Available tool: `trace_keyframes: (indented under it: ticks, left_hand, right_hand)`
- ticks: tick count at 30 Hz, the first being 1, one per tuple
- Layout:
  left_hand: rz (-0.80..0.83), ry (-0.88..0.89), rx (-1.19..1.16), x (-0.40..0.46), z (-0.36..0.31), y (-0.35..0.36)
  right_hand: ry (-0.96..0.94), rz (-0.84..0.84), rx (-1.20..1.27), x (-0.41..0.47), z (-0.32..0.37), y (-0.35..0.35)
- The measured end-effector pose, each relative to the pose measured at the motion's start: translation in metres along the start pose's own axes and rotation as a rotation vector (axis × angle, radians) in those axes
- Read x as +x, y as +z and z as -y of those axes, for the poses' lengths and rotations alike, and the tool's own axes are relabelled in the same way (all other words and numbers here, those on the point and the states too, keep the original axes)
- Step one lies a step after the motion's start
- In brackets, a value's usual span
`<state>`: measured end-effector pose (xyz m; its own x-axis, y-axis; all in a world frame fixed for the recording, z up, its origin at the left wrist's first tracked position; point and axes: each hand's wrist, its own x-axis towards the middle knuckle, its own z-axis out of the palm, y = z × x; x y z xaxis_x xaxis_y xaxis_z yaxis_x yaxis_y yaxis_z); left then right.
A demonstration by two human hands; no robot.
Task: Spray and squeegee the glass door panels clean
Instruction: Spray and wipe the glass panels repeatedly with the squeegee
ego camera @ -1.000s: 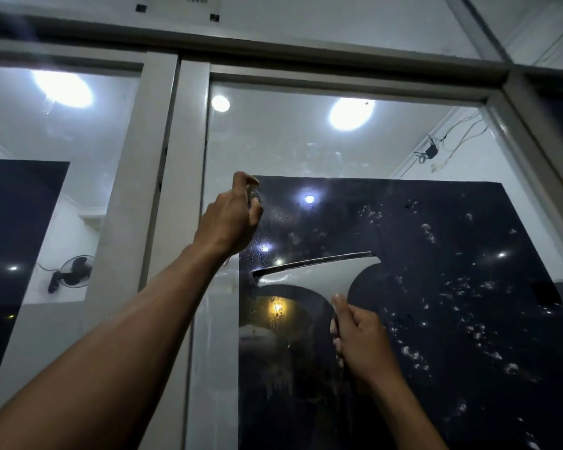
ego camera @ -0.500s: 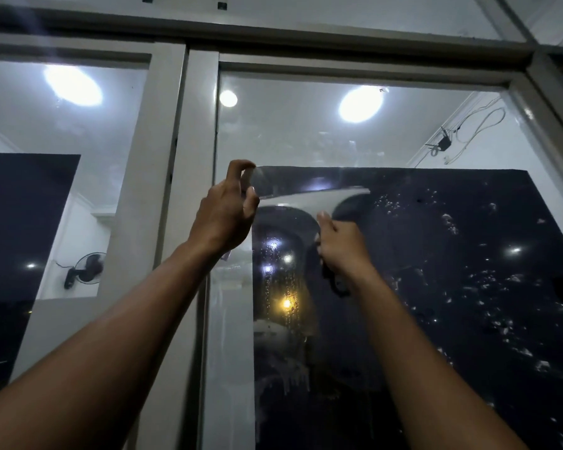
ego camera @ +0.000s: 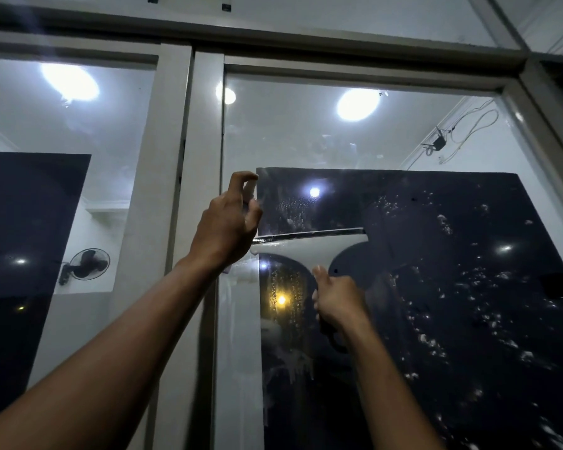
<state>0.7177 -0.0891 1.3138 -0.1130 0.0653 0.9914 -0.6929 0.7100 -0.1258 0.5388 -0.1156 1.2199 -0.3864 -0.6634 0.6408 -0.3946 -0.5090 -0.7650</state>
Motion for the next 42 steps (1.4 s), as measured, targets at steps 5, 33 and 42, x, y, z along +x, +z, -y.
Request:
trace_keyframes:
  ticks: [5, 33, 42]
  left_hand:
    - [0.022, -0.007, 0.013, 0.002, -0.003, -0.012]
    - [0.053, -0.051, 0.019, -0.022, 0.000, -0.031]
    - [0.063, -0.059, 0.043, -0.015, -0.005, -0.031]
  right_hand:
    - [-0.005, -0.004, -0.021, 0.046, 0.032, 0.002]
    - [0.056, 0.076, -0.131, 0.064, 0.053, -0.020]
    - [0.011, 0.084, -0.127, 0.056, 0.061, -0.021]
